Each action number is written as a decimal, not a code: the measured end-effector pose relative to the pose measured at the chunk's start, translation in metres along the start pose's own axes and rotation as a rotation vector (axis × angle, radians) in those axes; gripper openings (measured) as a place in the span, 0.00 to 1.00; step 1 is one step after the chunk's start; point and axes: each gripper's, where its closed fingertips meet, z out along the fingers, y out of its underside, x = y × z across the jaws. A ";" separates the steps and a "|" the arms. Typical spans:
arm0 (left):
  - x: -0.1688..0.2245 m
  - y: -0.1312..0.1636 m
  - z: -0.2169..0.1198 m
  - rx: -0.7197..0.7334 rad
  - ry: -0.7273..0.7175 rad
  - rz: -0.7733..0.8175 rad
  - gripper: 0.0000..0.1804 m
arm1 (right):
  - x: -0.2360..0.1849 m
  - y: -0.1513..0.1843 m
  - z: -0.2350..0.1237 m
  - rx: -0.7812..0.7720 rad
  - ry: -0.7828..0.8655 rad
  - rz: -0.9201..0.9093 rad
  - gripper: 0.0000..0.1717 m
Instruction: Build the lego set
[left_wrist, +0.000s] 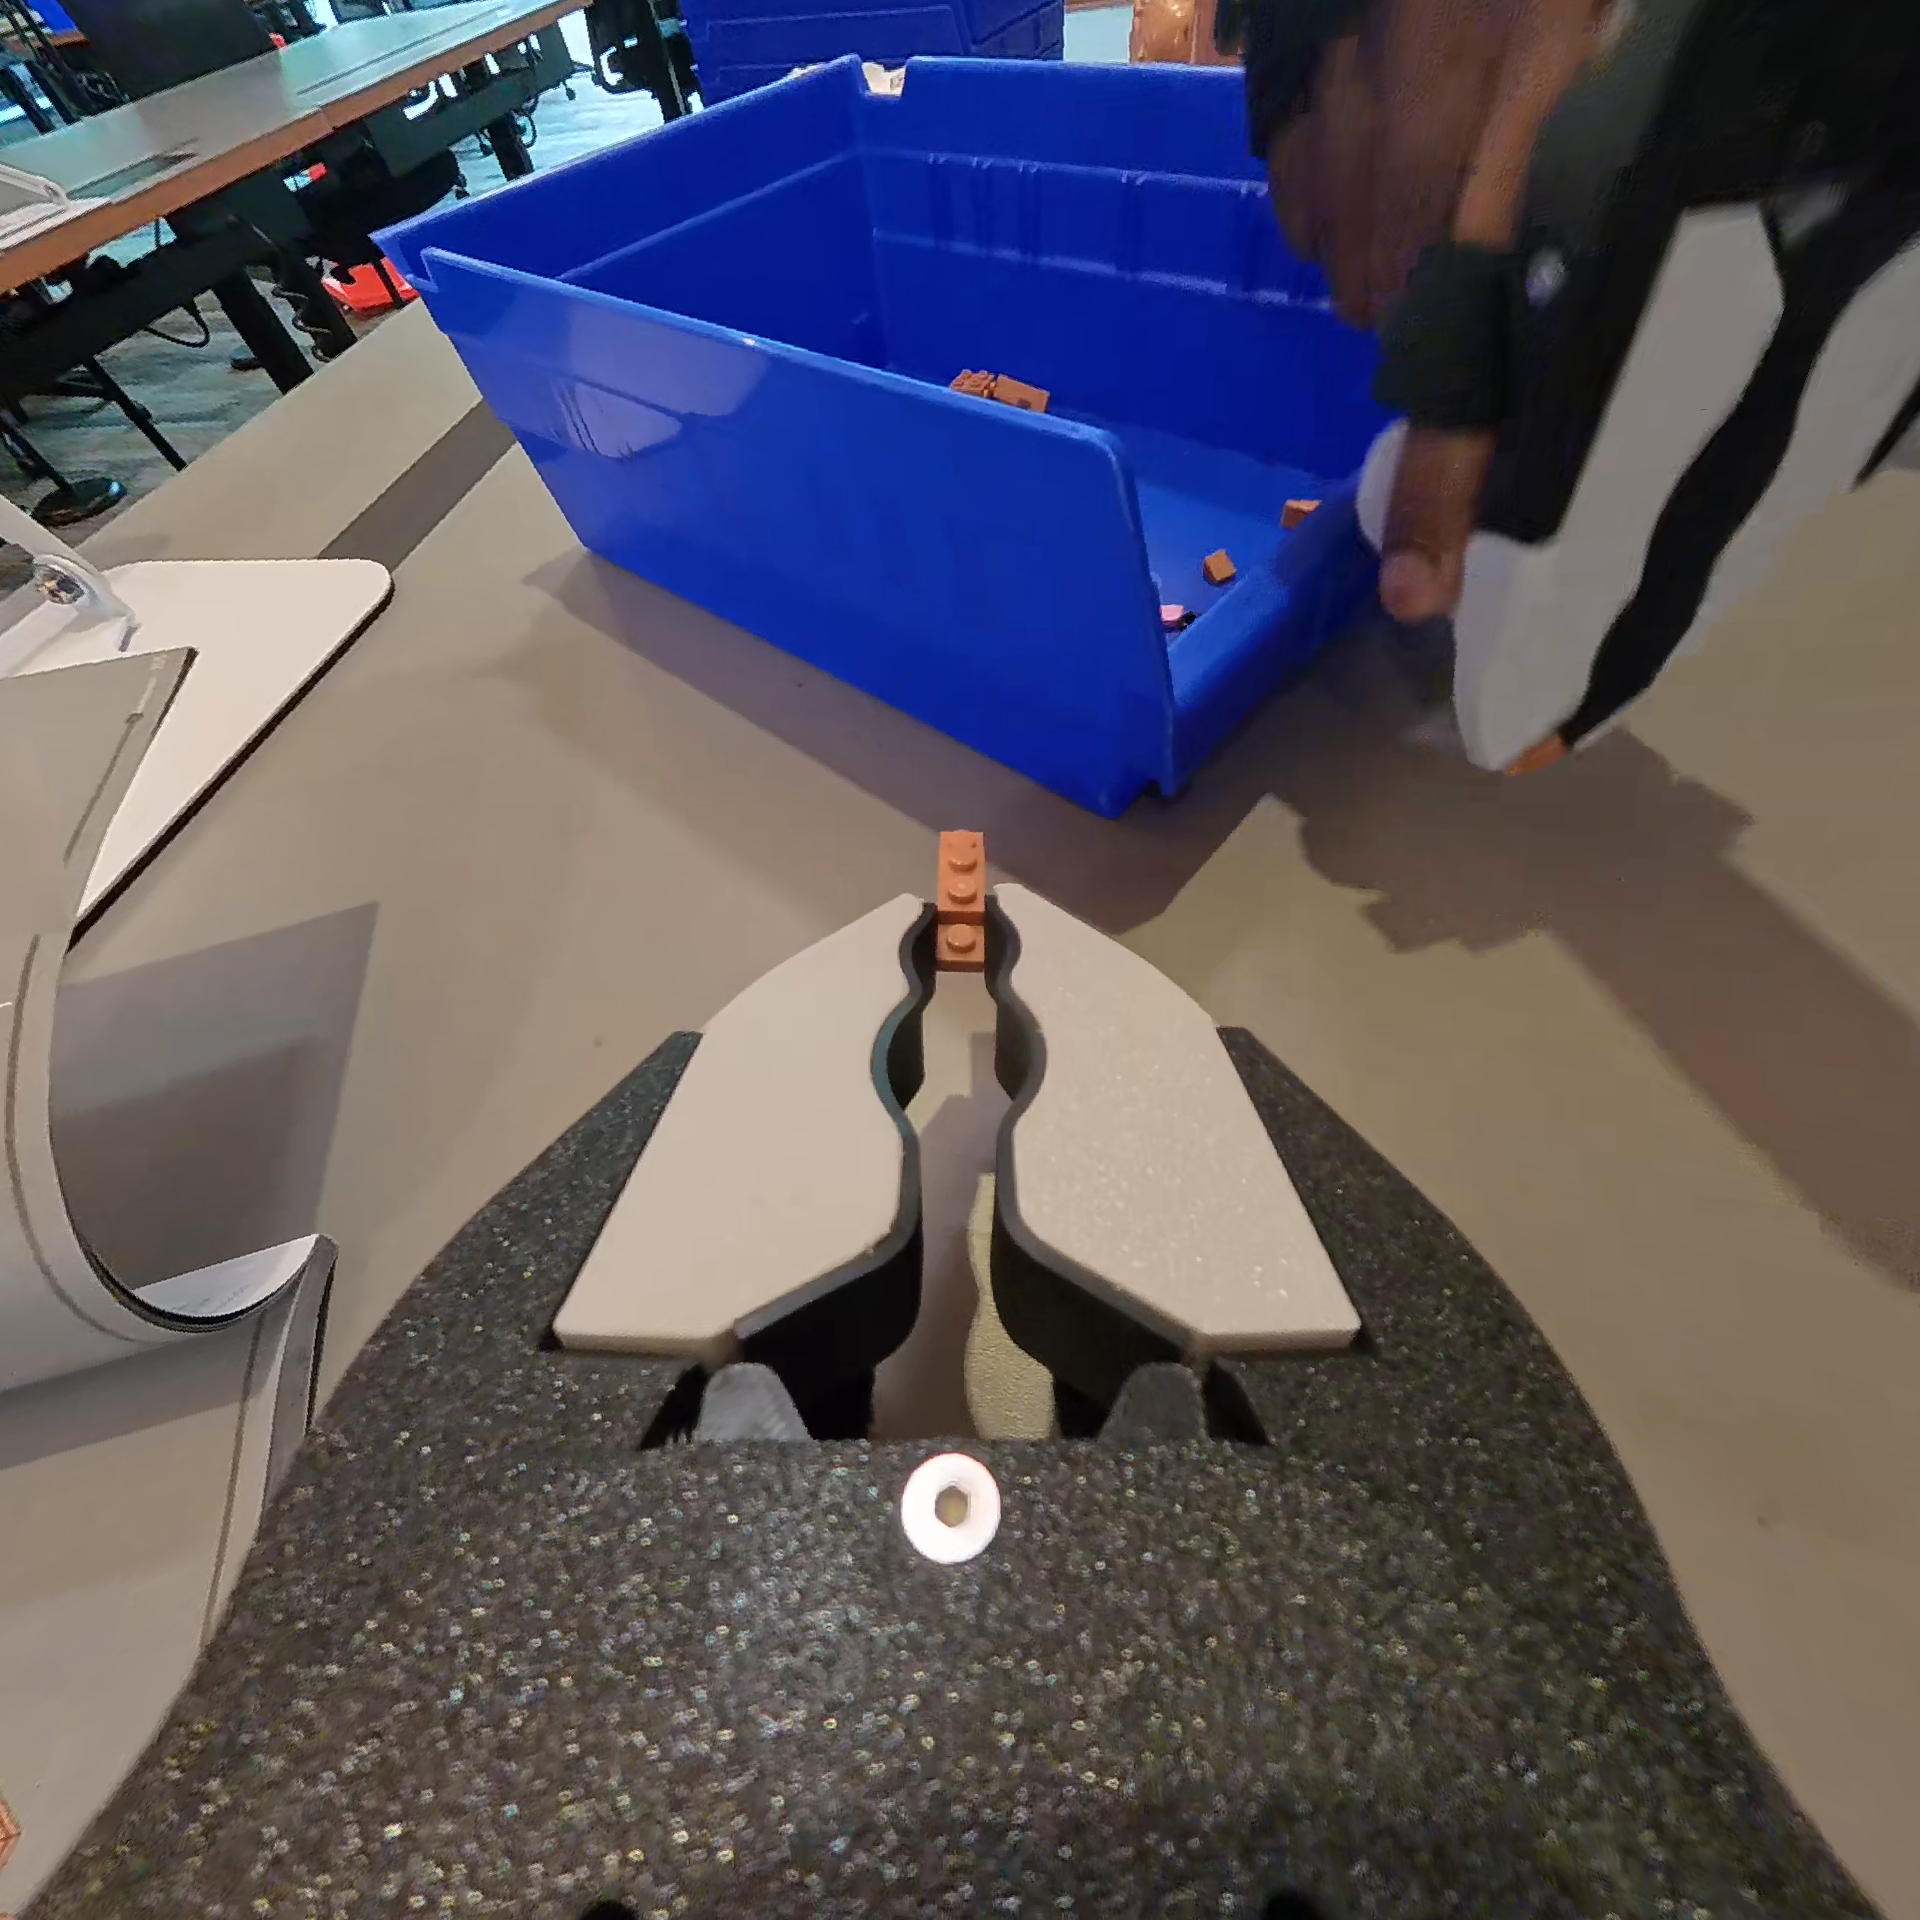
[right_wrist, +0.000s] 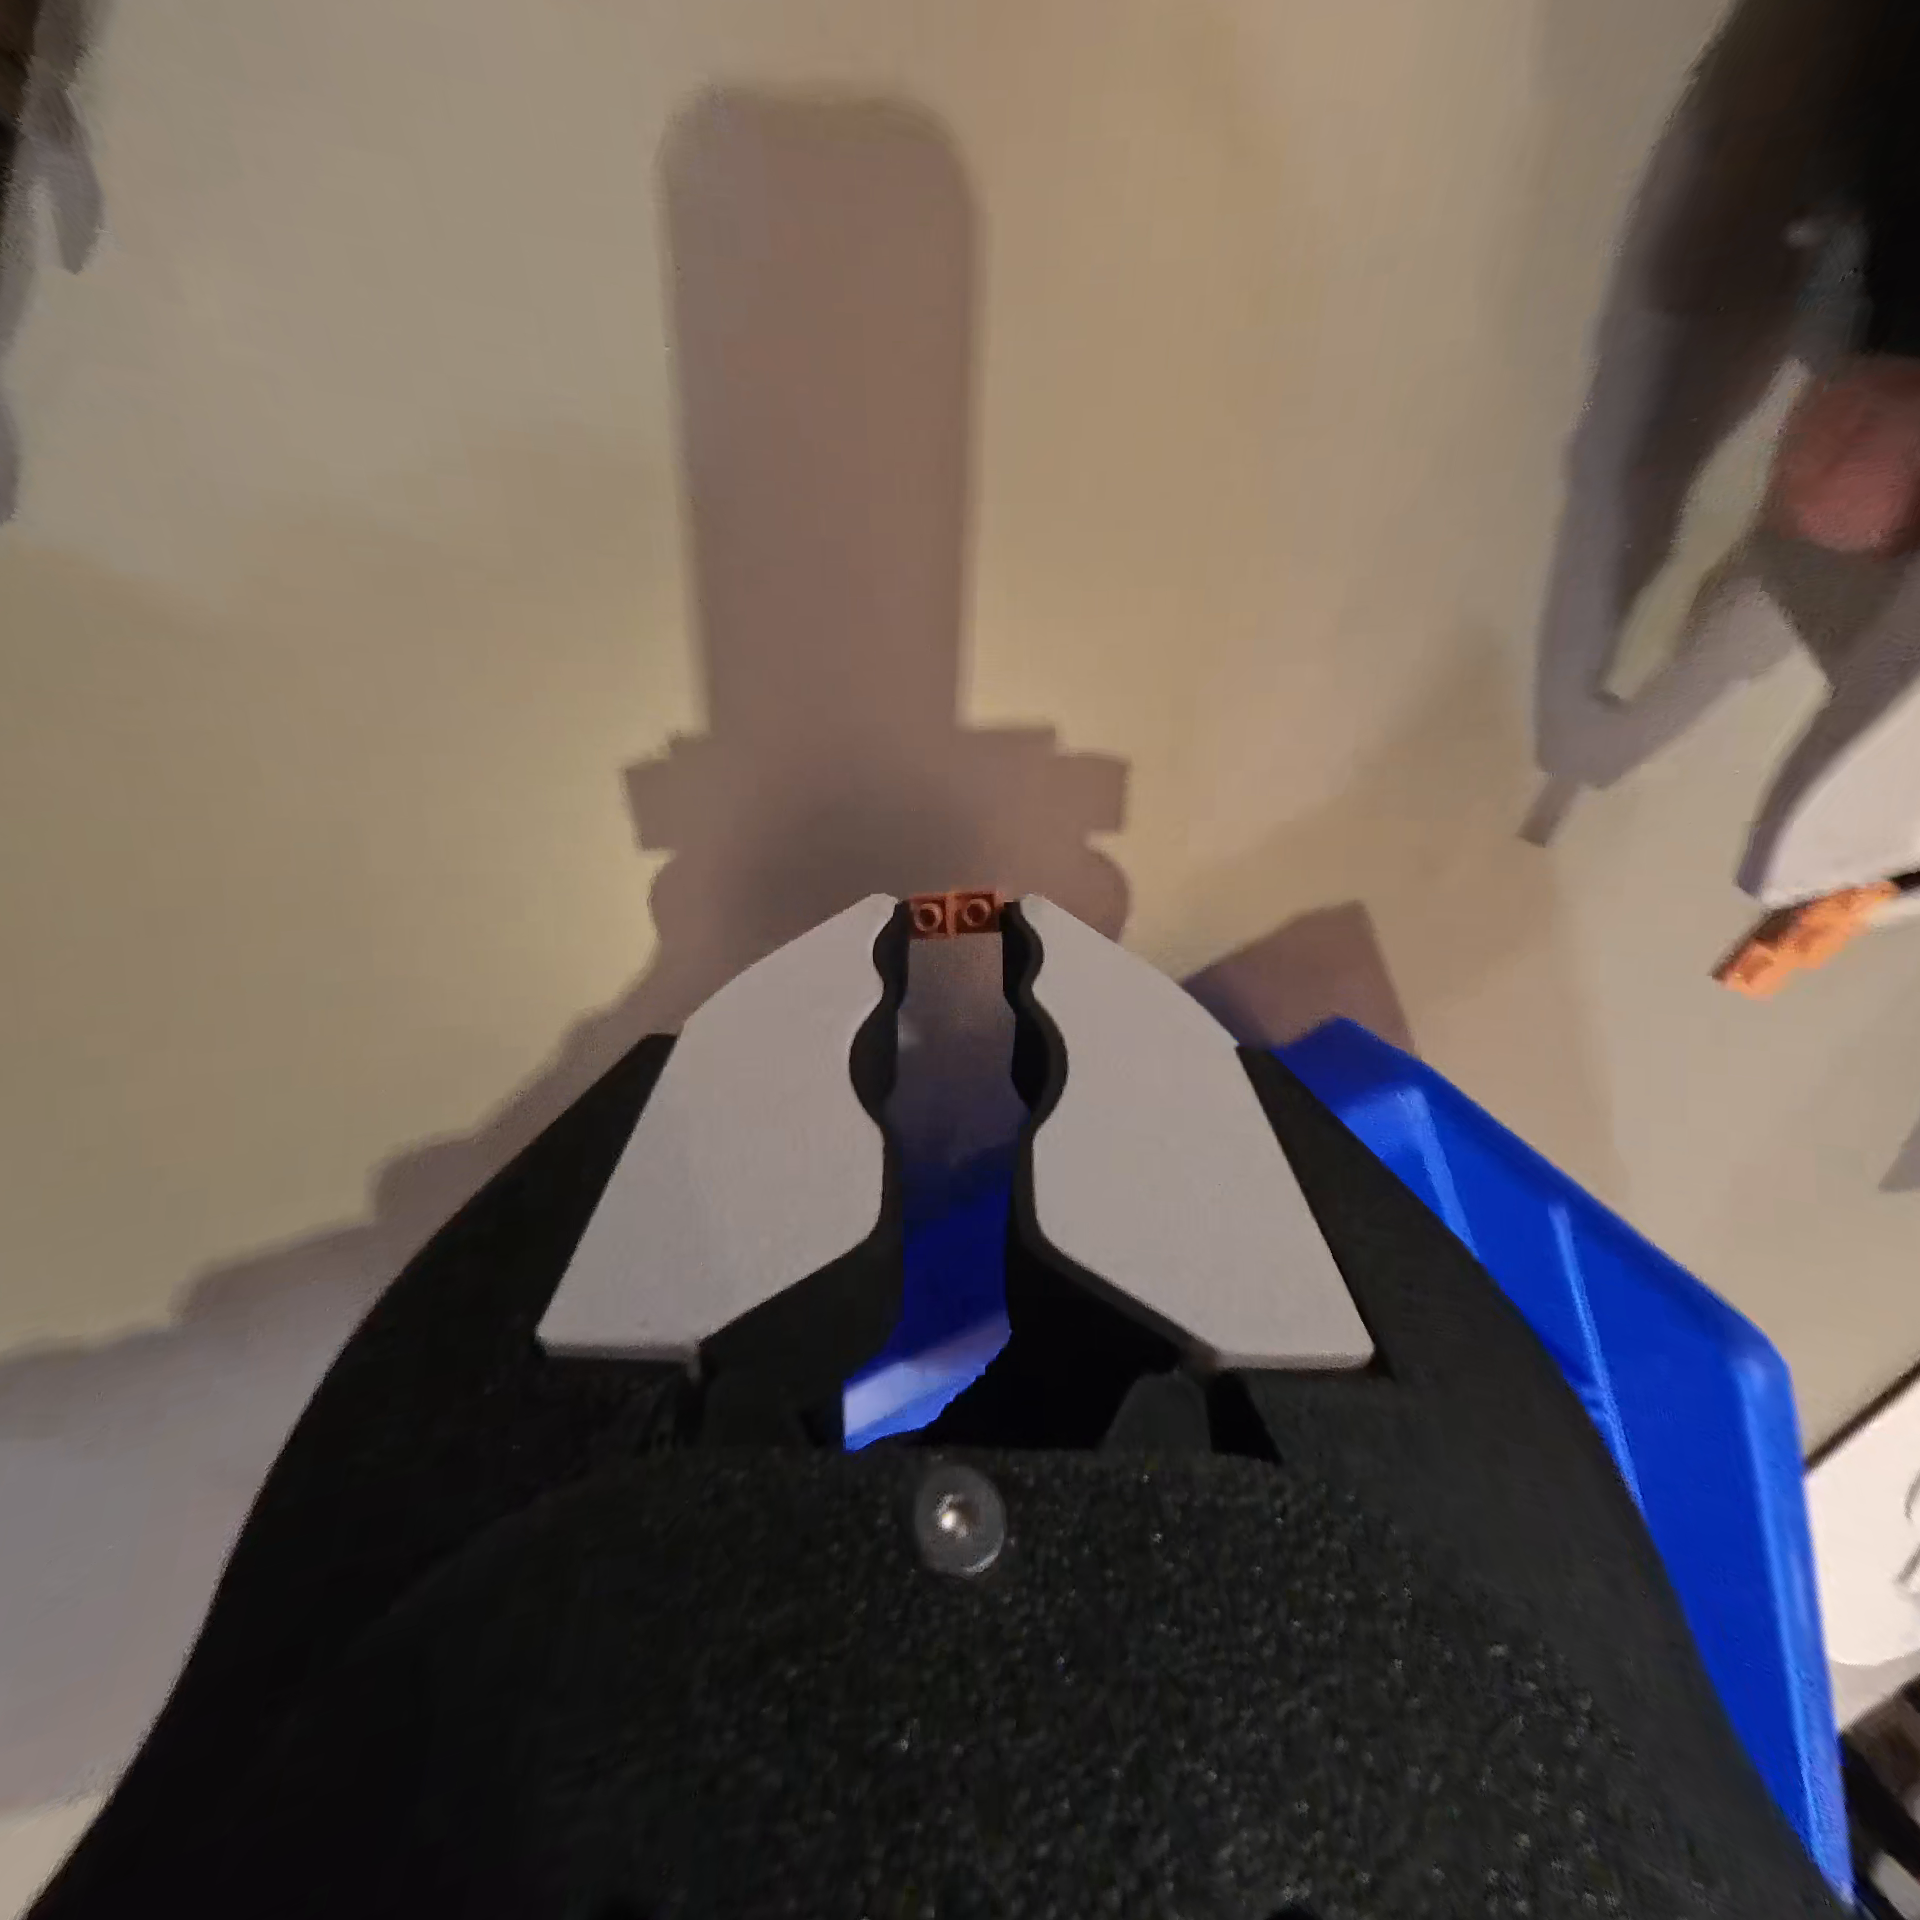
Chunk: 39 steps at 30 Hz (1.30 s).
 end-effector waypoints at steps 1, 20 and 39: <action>0.000 0.000 0.000 0.001 0.000 -0.002 0.04 | -0.001 0.000 0.006 -0.022 0.007 -0.011 0.10; -0.002 -0.002 -0.002 0.015 0.006 -0.023 0.04 | 0.054 0.079 -0.047 0.194 0.011 0.081 0.11; -0.002 -0.003 -0.003 0.027 0.009 -0.031 0.04 | 0.058 0.062 0.013 0.341 -0.162 0.001 0.07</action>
